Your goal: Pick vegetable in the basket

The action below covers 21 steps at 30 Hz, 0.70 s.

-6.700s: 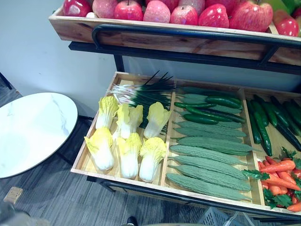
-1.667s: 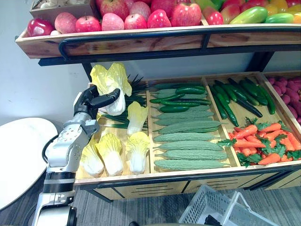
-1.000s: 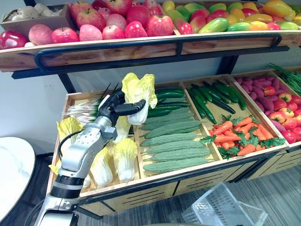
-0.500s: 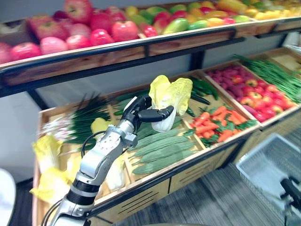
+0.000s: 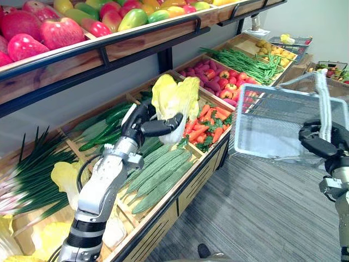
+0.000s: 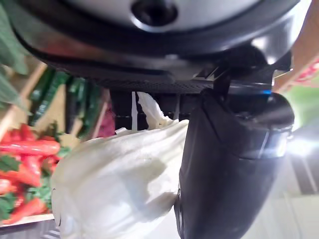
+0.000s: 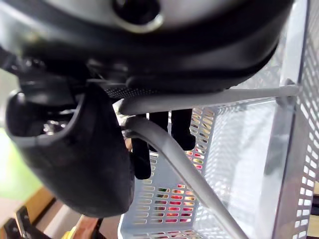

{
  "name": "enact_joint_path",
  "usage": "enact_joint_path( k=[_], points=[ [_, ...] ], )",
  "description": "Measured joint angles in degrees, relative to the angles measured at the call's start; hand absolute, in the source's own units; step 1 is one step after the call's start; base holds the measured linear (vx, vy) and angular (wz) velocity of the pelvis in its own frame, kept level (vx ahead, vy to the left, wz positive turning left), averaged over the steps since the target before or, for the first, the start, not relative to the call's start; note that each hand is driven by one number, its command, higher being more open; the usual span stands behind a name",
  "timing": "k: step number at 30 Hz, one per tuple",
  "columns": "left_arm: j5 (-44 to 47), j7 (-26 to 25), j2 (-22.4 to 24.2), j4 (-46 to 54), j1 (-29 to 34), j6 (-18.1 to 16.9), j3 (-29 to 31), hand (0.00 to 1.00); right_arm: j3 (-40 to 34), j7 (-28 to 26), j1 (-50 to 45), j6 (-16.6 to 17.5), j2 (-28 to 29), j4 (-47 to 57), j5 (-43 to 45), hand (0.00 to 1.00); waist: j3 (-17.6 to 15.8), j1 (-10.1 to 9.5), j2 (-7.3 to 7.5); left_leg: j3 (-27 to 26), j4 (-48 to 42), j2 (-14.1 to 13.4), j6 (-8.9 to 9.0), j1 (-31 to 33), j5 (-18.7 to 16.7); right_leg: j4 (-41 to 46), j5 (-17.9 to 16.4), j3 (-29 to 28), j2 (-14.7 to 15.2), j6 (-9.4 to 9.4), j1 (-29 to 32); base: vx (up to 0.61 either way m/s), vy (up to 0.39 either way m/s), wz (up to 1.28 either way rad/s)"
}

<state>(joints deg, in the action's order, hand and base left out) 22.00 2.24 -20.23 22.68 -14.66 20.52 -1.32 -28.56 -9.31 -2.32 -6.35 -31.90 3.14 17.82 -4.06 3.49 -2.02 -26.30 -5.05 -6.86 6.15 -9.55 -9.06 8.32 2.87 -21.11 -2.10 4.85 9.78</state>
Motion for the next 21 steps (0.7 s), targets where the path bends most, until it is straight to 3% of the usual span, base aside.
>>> enact_joint_path(
  k=[5,10,16,21],
  points=[
    [0.0,0.2,-1.0,0.3,-2.7,-2.7,0.1,0.0,0.9,-2.3,1.5,-2.4,-4.8,-0.5,0.0,0.0,0.2,-0.05,-0.2,0.0,1.6,0.1,-0.73,-0.3,0.5,-5.0,2.9,0.1,0.4,0.24,-1.6,0.01,0.025,-0.05],
    [0.1,0.0,-3.8,-0.6,-3.1,-4.6,0.5,0.0,2.9,-5.2,5.8,-2.4,-13.9,-3.1,0.0,0.0,0.6,0.15,-0.05,0.5,2.7,0.2,-0.82,-0.6,1.1,-8.8,5.8,1.8,1.2,0.69,-3.6,0.01,0.003,0.03],
    [0.0,1.5,-6.6,-1.5,-4.7,-9.2,0.6,0.0,4.6,-9.3,10.0,-2.4,-16.0,-5.2,0.1,0.0,3.3,-0.37,1.71,2.2,2.7,0.5,-0.73,0.8,1.8,-13.5,8.3,3.3,2.6,0.46,-5.1,-0.02,-0.006,0.15],
    [-1.4,6.8,-6.8,-2.2,-5.2,-10.7,0.2,0.0,8.9,-13.0,12.7,-2.4,-17.3,-6.8,0.3,0.0,3.4,-0.44,1.81,2.6,2.8,0.8,-0.81,0.9,2.0,-13.5,8.4,3.5,2.9,0.5,-5.1,0.0,0.0,0.03]
  ],
)
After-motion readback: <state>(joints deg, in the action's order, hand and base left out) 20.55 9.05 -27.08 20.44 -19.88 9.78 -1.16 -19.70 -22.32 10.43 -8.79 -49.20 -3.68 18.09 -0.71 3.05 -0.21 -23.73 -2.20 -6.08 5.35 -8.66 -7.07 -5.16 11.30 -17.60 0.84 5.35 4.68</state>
